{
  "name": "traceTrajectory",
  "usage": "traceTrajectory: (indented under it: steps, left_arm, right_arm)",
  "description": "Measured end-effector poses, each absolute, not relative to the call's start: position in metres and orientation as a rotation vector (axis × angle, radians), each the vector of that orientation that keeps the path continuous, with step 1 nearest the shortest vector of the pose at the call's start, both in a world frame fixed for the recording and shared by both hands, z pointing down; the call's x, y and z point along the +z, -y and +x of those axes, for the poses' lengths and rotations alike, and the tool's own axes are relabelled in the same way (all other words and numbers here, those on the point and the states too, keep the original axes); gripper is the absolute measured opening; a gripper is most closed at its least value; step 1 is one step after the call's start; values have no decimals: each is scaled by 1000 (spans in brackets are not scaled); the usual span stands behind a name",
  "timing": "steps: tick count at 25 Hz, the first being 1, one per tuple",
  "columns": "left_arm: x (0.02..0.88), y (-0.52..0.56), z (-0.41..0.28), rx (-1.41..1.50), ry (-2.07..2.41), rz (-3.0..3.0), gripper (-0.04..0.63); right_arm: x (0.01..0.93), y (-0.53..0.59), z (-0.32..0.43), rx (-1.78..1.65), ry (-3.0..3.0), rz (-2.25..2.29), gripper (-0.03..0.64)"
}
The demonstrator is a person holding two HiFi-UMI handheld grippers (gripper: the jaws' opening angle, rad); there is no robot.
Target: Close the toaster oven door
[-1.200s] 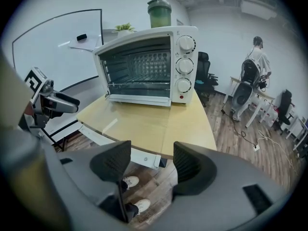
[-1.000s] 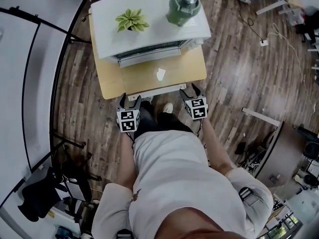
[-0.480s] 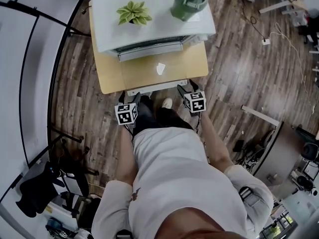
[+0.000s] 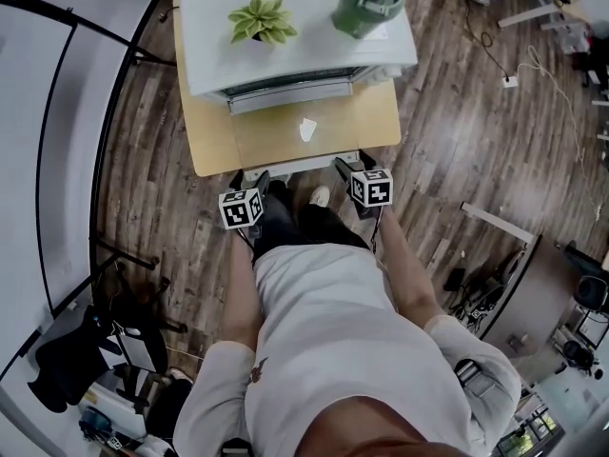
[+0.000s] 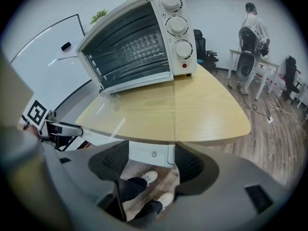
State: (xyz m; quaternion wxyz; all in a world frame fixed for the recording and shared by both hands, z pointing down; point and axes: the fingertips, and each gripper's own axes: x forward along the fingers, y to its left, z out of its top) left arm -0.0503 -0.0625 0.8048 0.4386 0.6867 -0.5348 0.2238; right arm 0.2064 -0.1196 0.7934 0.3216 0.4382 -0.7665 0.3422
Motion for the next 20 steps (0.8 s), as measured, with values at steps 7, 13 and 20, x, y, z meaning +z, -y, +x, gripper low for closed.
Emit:
traceTrajectory:
  steps: [7,13,20]
  left_arm:
    - [803,62,-42,582,1313,1732,299]
    - [792,60,-42,576,1312,1752,298]
    - [773,59,-43,553,1325,1773,301]
  right_arm:
    - [791,121,209,893,2003,1173,267]
    - [779,119,210,890,2031,1180,259]
    - [761,118,210,888,2078,1184,256]
